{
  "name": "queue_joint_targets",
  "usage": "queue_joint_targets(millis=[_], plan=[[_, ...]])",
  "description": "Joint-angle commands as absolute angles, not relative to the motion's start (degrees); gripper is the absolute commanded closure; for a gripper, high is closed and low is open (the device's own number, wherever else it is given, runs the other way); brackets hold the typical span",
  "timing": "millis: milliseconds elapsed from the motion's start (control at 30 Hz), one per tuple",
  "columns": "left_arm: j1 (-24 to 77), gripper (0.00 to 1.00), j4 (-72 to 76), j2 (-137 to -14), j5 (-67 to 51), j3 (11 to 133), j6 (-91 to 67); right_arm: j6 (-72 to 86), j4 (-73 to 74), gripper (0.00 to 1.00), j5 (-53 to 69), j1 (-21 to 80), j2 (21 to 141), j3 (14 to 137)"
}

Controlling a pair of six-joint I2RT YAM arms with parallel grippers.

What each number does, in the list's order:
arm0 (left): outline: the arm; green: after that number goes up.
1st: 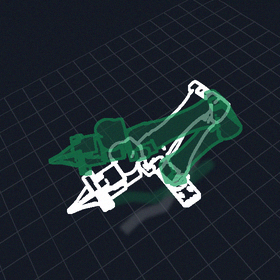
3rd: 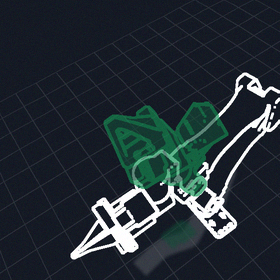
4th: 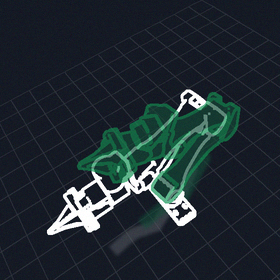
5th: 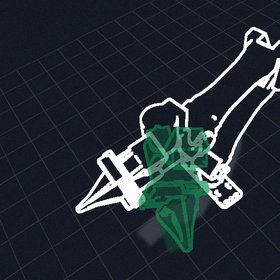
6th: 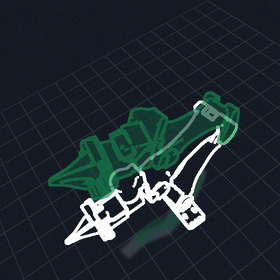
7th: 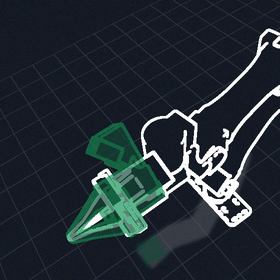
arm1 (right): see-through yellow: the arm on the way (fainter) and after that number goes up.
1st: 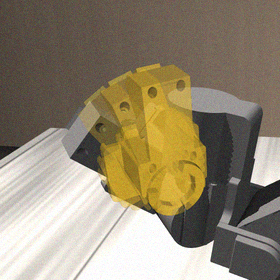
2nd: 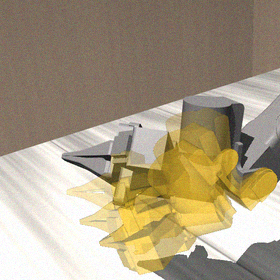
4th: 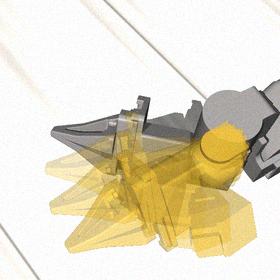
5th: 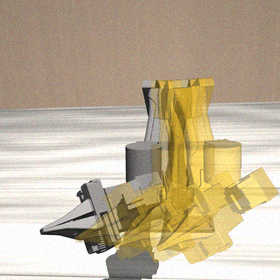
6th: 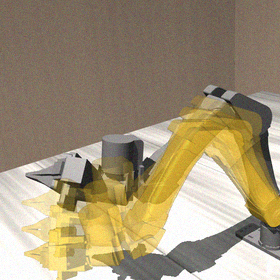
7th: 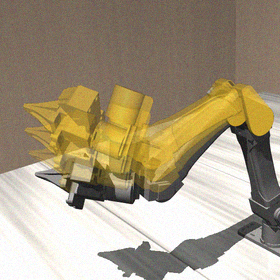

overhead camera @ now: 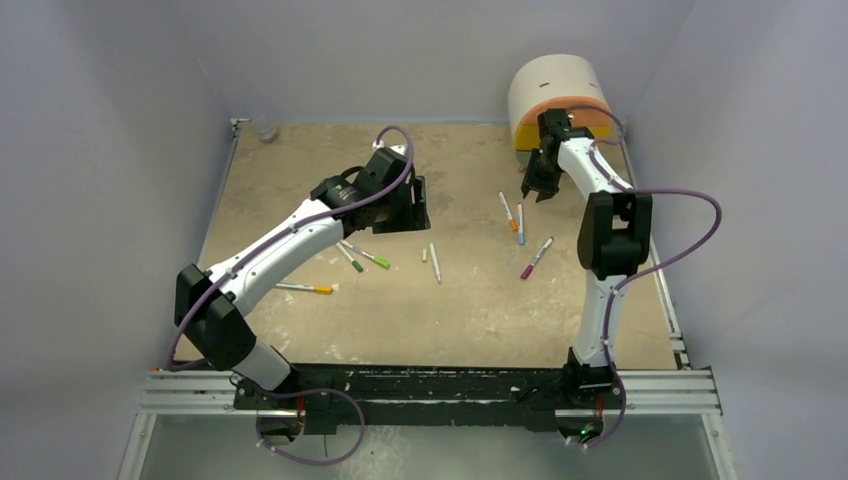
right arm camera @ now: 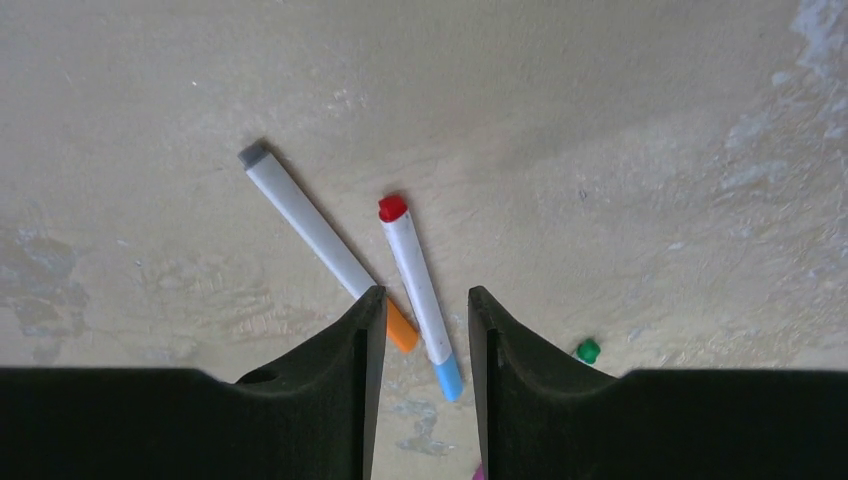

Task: Open the pen caps

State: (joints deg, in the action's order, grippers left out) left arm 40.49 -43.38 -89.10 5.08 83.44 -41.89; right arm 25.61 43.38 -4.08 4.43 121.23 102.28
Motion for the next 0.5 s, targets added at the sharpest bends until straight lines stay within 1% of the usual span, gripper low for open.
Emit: queue_joint_targets(millis=[0, 67, 267, 467], plan=[[40.08, 0.37, -44.73, -84.72, 4.66, 83.80, -43.23, 24.43, 46.74, 0.63, -5.78, 4.26, 122.34, 107.93], [40.08, 0.37, -44.70, -84.03, 4.92, 82.95, -43.32, 24.52, 46.05, 0.63, -6.37, 4.24, 122.27, 107.31], [40.08, 0.36, -44.15, -82.87, 4.84, 80.99, -43.63, 23.59, 42.58, 0.62, -6.86, 4.89, 119.08, 100.02], [40.08, 0.35, -44.01, -82.92, 4.13, 80.85, -43.34, 23.81, 39.13, 0.59, -6.29, 6.44, 116.14, 95.09]])
